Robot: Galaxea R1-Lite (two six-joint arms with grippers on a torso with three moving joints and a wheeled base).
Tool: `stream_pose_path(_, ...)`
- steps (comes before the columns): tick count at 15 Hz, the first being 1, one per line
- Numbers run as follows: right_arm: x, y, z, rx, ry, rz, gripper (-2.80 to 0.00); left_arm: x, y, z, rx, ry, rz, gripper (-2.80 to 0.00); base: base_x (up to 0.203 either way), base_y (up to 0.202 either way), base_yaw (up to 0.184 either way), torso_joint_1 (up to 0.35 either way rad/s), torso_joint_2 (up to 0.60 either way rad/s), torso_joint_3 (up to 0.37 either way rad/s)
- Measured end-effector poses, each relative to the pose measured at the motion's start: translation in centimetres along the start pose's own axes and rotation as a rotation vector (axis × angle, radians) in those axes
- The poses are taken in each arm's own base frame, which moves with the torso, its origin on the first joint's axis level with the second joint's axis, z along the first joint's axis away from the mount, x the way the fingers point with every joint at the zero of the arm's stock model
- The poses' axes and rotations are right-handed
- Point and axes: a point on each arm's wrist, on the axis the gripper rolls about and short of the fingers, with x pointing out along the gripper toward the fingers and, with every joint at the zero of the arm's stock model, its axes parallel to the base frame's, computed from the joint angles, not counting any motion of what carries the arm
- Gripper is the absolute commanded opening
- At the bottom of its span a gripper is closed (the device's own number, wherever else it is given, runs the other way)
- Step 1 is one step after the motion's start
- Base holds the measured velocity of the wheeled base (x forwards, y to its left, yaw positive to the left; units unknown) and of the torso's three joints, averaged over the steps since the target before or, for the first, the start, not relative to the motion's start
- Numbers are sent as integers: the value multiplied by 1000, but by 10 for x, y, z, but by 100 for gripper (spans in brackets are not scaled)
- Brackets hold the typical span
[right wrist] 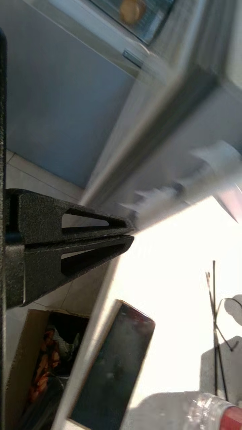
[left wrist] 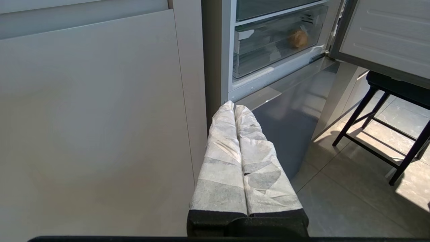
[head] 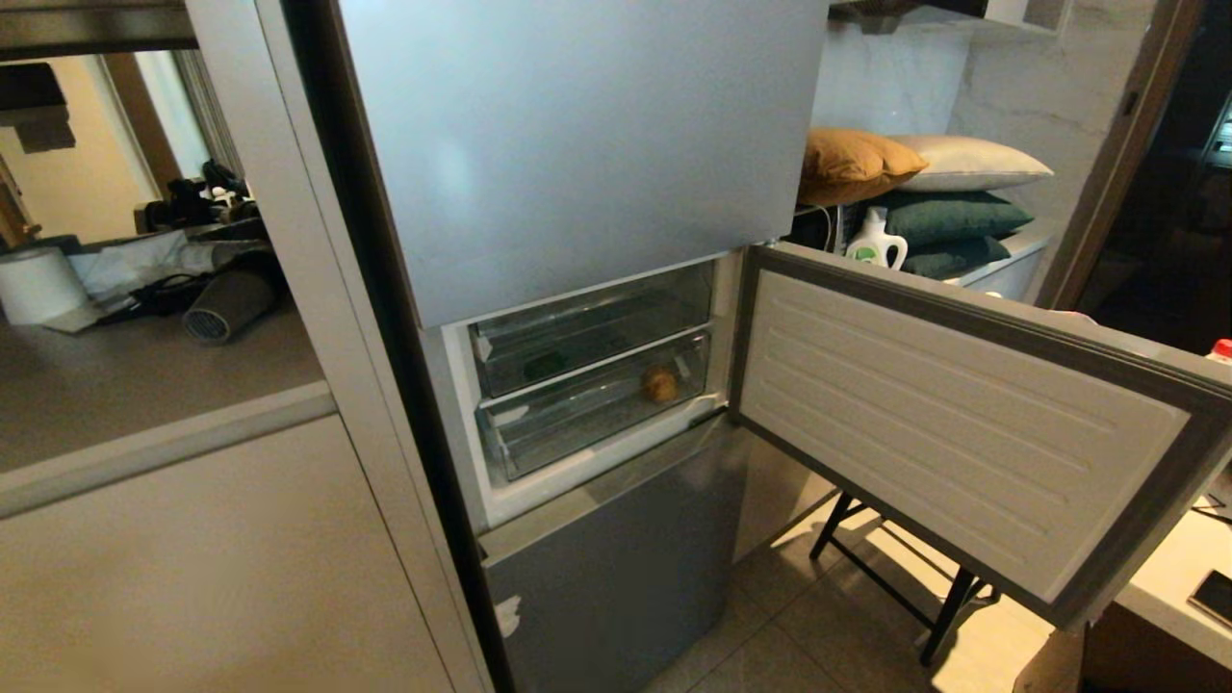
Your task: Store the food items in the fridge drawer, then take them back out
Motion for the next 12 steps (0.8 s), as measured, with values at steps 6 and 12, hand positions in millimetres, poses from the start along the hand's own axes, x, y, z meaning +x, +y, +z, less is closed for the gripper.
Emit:
stream_pose_path(6,34,-16,12,-1,10,10,-280,0,0,0,0,0,0,-280,0,0,0,0,0,0)
stream_pose_path(12,67,-22,20,-21,-3,41,-280,0,0,0,0,0,1,-280,0,0,0,0,0,0)
